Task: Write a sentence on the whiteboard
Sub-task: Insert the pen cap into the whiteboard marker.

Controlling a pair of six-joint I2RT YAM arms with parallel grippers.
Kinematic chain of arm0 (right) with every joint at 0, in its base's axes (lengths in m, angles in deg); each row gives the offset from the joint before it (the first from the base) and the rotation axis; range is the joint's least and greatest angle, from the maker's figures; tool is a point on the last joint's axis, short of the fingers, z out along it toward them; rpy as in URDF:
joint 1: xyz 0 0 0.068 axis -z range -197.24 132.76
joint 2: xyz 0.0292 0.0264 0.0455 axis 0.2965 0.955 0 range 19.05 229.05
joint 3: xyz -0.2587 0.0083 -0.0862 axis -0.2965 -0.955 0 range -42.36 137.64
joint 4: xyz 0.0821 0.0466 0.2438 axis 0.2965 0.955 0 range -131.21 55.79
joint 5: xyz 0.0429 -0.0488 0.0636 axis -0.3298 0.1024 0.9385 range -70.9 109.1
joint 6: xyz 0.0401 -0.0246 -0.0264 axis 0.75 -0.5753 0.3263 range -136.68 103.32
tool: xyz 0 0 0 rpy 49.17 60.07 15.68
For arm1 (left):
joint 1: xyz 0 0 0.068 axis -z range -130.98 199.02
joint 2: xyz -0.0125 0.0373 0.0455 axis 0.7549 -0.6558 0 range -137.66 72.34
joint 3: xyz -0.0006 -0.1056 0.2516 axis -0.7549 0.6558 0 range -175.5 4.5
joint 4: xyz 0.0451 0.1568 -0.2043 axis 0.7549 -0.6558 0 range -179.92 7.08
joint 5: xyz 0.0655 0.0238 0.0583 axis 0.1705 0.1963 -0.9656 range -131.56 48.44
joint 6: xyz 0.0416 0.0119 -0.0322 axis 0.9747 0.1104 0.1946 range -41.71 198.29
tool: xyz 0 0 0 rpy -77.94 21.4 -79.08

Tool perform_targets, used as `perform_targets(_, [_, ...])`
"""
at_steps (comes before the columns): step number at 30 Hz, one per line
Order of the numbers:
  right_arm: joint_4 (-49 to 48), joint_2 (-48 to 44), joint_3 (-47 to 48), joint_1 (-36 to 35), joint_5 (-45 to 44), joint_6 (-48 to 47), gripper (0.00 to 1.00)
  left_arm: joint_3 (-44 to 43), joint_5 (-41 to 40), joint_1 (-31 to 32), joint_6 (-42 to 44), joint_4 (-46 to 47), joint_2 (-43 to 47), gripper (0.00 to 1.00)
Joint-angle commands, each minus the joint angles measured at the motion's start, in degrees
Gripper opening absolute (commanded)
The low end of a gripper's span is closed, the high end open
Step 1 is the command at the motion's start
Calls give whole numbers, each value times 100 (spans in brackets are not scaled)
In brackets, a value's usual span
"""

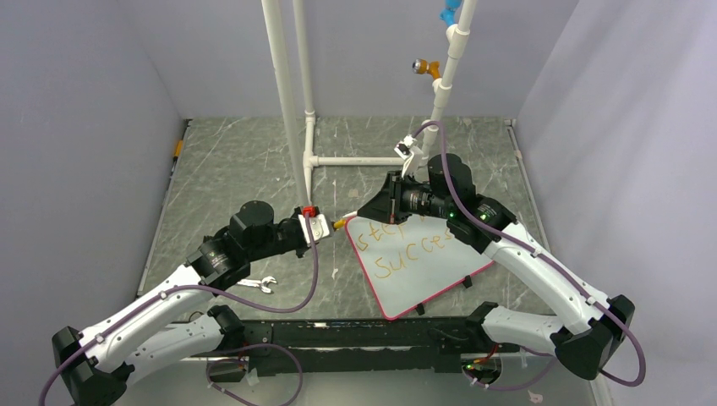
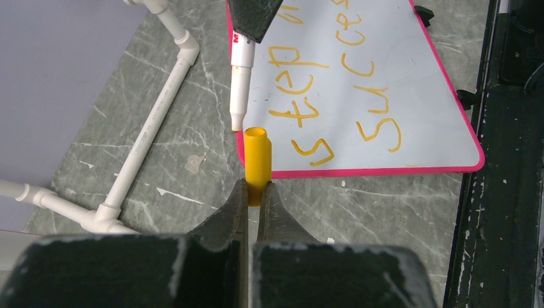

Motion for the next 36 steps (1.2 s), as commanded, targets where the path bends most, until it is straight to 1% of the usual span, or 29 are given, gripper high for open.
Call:
perform_targets(1, [-180, -105, 184, -53, -158, -8, 0, -23, 51, -11, -16, 265, 40, 0])
perform_targets(16, [-33, -188, 272, -53, -232, -74, 0, -37, -10, -19, -42, 254, 5, 0])
perform_targets(36, [-27, -306, 69, -70, -164, -24, 0, -105, -13, -88, -151, 305, -100, 0])
